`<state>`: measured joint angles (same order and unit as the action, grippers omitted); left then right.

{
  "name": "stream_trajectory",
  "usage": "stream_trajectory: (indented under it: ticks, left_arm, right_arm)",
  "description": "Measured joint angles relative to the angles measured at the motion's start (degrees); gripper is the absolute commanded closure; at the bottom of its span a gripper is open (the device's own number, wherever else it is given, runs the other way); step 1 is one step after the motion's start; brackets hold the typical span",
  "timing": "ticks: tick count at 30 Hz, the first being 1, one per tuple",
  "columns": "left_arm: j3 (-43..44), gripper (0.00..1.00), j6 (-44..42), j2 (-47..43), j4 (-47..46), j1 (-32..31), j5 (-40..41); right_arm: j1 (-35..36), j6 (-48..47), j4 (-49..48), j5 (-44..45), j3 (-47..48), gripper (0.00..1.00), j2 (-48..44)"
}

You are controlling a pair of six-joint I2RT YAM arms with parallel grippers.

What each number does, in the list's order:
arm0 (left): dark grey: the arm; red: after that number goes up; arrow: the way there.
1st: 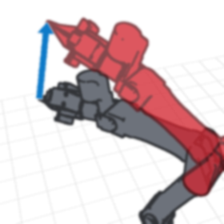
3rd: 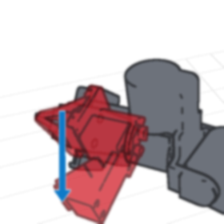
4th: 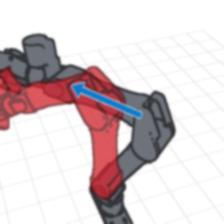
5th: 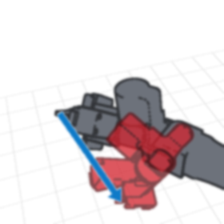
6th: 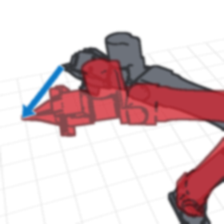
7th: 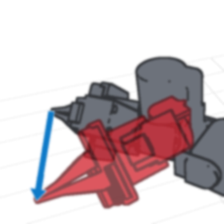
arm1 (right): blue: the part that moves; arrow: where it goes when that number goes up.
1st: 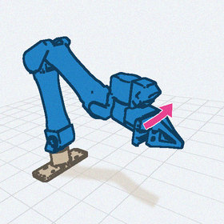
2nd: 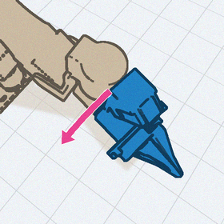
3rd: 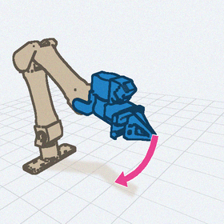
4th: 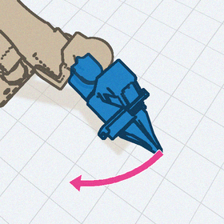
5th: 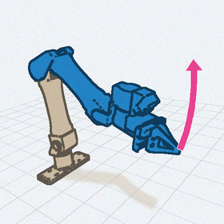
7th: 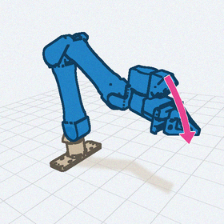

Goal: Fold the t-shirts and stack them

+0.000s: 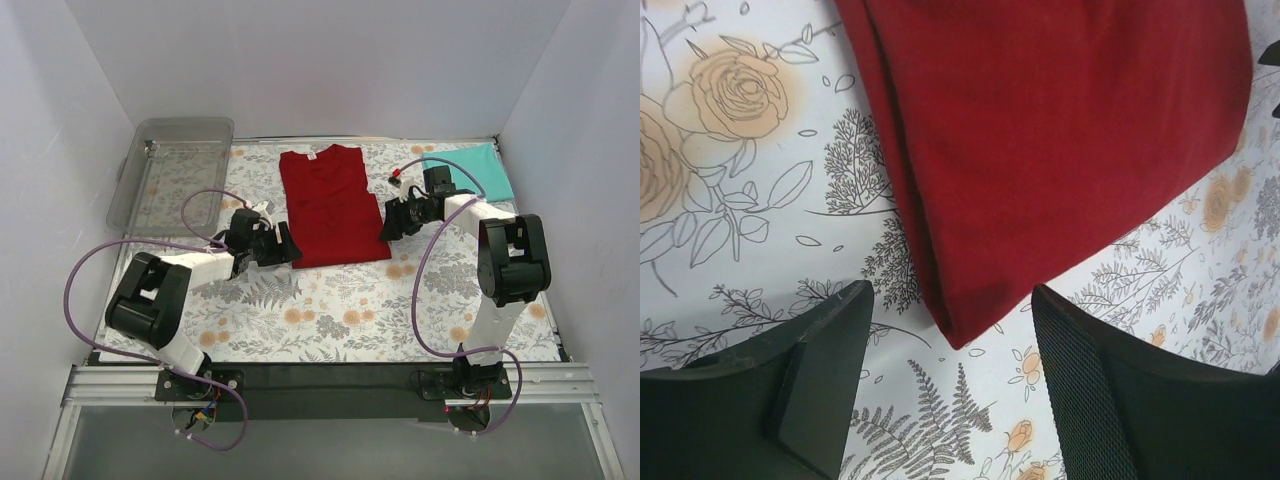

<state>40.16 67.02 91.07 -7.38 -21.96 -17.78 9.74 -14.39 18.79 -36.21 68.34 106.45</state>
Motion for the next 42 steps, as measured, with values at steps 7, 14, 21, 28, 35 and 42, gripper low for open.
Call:
stream_trajectory:
  ticks: [7,14,21,28,35,42]
  left_arm:
    - [0.44,0.50,1.64,2.38,-1.01,-1.33,-1.11]
    - [0.72,0.87,2.75,3.78,-0.83,-3.30,-2.60]
    - [-3.06,1.00,4.24,0.04,-0.20,-4.90,-3.61]
    - [-10.32,1.00,8.48,-10.47,1.18,-8.44,-5.09]
    - [-14.45,0.77,12.74,-17.84,5.51,-10.45,-5.57]
    - [-13.73,0.52,13.62,-30.56,15.76,-10.47,-1.62]
  right_arm:
    - [0.02,2.25,-0.76,-1.86,-1.81,0.51,0.76]
    - [0.02,2.91,-0.66,-3.19,-2.64,0.65,2.80]
    - [-0.02,1.66,1.49,-3.63,-4.50,0.99,2.75]
    - [0.09,-2.38,5.62,-3.06,-8.87,0.99,-1.57]
    - [0.09,-6.75,11.10,-1.55,-14.25,0.88,-9.66]
    - [0.02,-11.30,13.68,0.35,-15.43,0.57,-15.23]
